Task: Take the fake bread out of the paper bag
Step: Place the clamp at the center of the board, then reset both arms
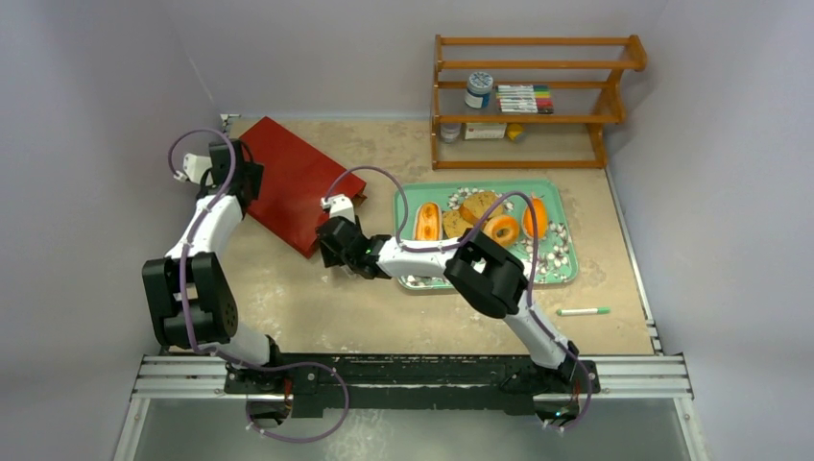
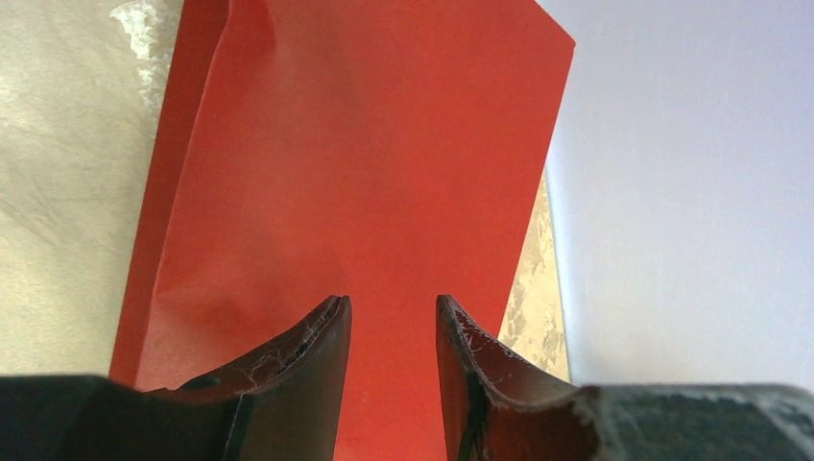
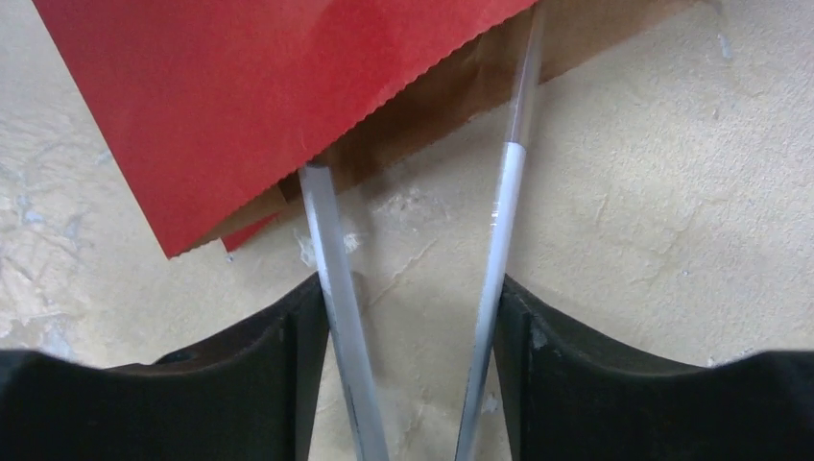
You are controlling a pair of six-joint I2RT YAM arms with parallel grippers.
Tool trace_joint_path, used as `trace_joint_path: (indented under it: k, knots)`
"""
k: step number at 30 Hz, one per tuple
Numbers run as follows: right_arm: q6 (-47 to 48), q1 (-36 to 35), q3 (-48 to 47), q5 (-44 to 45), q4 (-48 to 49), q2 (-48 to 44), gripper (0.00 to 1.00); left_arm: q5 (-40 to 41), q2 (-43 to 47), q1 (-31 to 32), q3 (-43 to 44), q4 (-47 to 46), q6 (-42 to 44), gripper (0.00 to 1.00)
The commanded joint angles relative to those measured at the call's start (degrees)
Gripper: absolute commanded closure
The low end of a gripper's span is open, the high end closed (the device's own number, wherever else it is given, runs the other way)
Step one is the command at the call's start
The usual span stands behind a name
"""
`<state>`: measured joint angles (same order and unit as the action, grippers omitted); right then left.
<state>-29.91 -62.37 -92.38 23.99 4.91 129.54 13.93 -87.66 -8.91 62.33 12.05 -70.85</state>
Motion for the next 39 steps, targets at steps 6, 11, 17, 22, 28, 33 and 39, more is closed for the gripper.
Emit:
trace_joint_path:
  k: [6,11,17,22,28,33,39]
  knots:
    - [1.2,-0.1,4.2,1.0,-1.2,-8.3,0.12,1.7,5.4,0.4,-3.0,0.2,1.0,0.62]
    - [1.7,-0.8,7.1,1.5,-4.2,-13.6,0.00,2.4,8.1,0.5,-2.7,2.0,2.0,0.62]
    - [2.4,-2.5,10.6,5.8,-8.1,-23.7,0.00,3.6,11.3,1.7,0.2,3.6,4.7,0.62]
    - [1.2,0.2,14.1,18.0,-14.4,-33.3,0.00,10.4,14.0,8.3,1.3,2.7,9.9,0.60]
    - [3.5,17.6,23.6,28.5,-12.0,-49.5,0.00,20.1,16.7,16.8,0.4,1.6,17.8,0.60]
    - [11.4,32.4,38.2,35.8,3.6,-62.2,0.00,29.2,21.1,21.7,-4.7,-2.0,26.6,0.61]
    - [7.2,48.1,44.7,33.6,-0.4,-68.6,0.00,34.0,29.0,24.0,-19.7,-17.0,38.3,0.62]
